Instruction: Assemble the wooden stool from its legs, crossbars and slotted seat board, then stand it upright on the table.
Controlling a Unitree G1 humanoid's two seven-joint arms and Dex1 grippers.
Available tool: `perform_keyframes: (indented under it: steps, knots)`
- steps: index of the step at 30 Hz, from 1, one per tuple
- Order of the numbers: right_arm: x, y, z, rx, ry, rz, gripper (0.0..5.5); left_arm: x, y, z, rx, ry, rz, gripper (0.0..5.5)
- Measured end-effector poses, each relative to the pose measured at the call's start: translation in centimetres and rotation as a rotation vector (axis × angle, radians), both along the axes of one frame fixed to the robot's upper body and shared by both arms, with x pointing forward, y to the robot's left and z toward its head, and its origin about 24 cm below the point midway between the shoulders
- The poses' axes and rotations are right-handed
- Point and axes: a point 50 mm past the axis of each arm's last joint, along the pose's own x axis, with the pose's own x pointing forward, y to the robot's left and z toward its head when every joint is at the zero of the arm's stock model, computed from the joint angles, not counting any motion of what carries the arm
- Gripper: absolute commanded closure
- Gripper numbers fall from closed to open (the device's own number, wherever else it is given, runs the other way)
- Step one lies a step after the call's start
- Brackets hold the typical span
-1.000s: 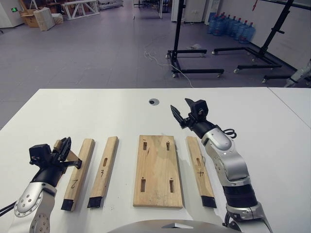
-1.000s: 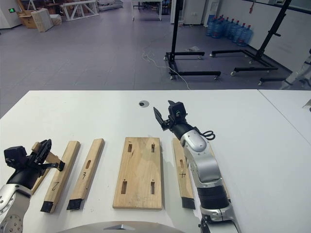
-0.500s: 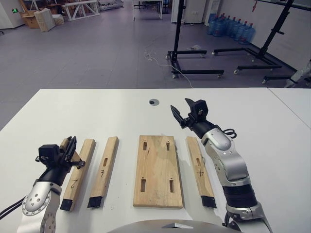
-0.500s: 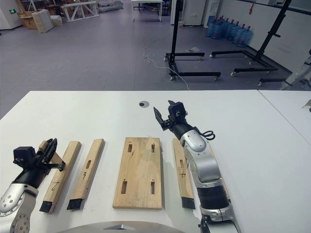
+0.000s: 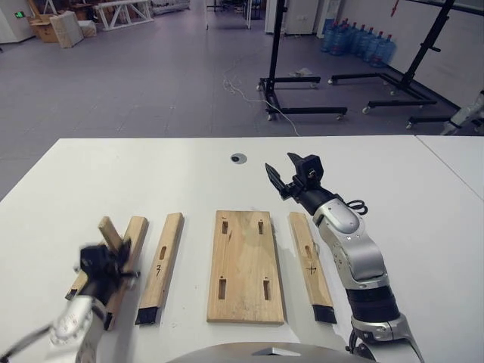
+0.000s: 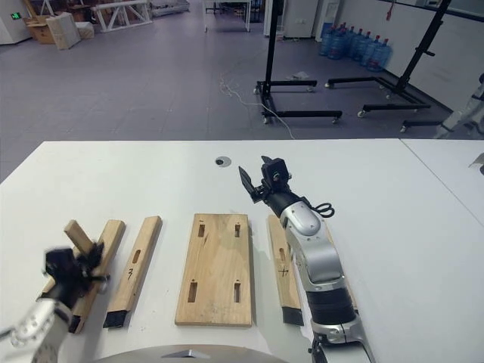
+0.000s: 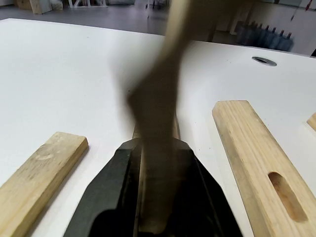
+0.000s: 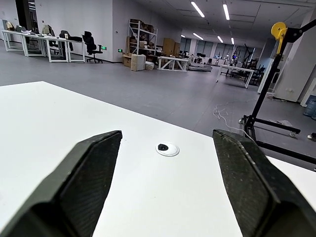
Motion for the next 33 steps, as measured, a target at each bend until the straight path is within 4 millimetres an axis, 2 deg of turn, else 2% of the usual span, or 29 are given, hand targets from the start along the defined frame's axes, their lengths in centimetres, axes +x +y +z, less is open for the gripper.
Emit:
perform_keyframes:
  steps: [6,9,22,29,33]
  knots:
    - [0.0,0.0,0.0,0.001,-0.002,0.000,2.15,1.2,0.3,1.8,0.015,-0.057,-0.008,3.14]
    - [0.0,0.0,0.0,0.002,-0.002,-0.002,2.15,1.5,0.1,2.6,0.023,-0.085,-0.018,3.14]
    - [0.0,0.0,0.1,0.009,-0.011,-0.013,2.15,3.8,-1.2,8.5,0.065,-0.292,-0.132,3.14]
    - [0.2,-0.1,0.0,0.013,-0.015,-0.027,2.15,4.6,-1.5,10.5,0.070,-0.347,-0.167,3.14]
    - [0.2,-0.1,0.0,0.016,-0.014,-0.030,2.15,4.9,-1.1,11.6,0.060,-0.384,-0.164,3.14]
